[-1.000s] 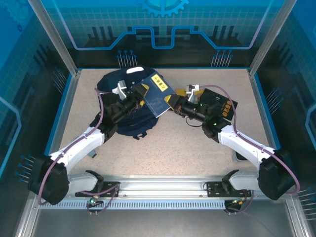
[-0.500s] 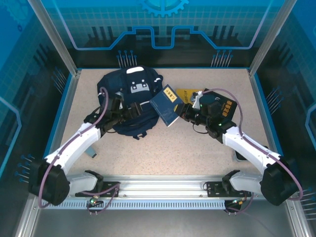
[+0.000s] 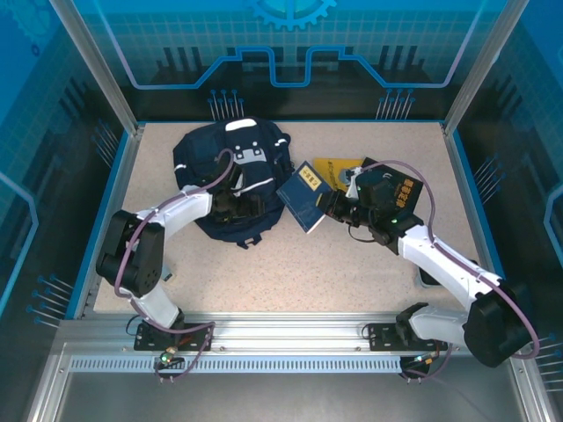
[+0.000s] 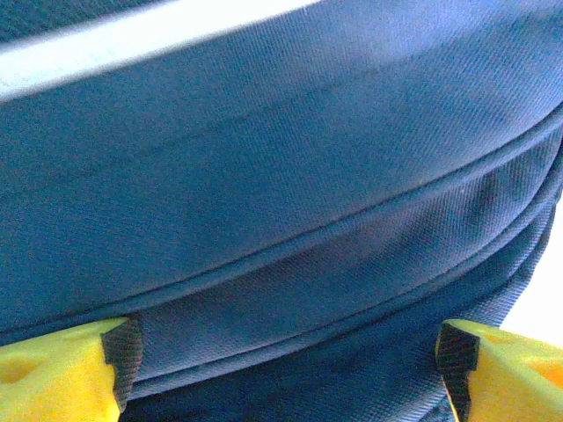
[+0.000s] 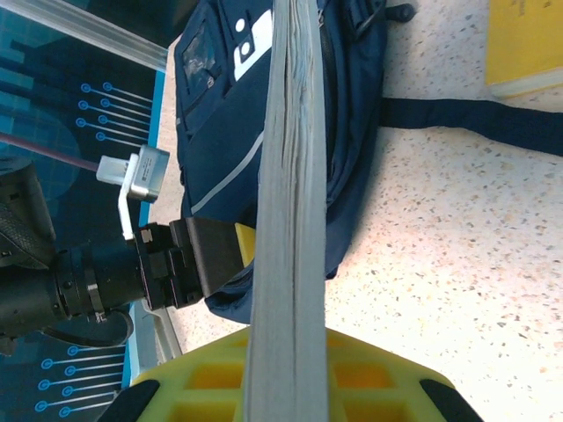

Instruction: Pack the student bag

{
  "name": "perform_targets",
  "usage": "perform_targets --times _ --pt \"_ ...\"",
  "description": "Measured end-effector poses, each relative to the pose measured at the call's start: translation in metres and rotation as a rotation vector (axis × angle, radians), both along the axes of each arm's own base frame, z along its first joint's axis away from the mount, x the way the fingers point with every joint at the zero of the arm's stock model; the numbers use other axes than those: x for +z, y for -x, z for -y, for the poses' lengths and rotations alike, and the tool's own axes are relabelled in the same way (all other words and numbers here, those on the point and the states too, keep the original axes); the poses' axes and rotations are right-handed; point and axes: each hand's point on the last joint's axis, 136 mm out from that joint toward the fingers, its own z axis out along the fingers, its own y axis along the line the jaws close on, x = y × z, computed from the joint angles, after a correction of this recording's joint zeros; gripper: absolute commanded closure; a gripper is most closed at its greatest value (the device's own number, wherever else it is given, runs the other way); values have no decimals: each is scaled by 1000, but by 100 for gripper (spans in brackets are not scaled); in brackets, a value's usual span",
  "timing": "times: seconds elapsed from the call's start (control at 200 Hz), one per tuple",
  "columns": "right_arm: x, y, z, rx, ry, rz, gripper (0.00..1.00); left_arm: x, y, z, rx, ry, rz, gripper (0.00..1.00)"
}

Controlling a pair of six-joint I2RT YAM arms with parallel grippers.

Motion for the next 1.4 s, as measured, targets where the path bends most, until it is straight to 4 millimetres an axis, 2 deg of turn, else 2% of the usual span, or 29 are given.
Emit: perform_targets --times 0.195,0.335,0.44,0.575,0.785,0.875,0.975,1.075,1.281,1.401 --pt "2 -3 19 -62 19 -3 99 1 7 25 -4 116 -33 12" --pt "-1 -4 34 -107 36 -17 99 4 21 62 -56 163 -37 12" --pt "-4 -3 46 -141 49 -28 99 6 38 94 -125 190 -46 12" --pt "-8 1 63 -185 64 -46 99 15 55 114 -189 177 -68 13" --pt "-9 11 95 -275 100 -38 99 53 35 110 -201 74 23 13" --pt "-7 14 106 -308 114 -32 100 65 27 105 -221 11 70 21" --pt "-5 16 115 -331 123 -26 100 69 19 95 -251 -100 119 27" --pt "-6 19 118 -338 123 -25 100 60 10 87 -289 -229 147 31" --pt "-19 25 119 -335 133 -52 99 14 4 76 -396 -403 82 34" --pt "-21 27 119 -334 136 -61 100 -1 -1 73 -429 -460 57 44"
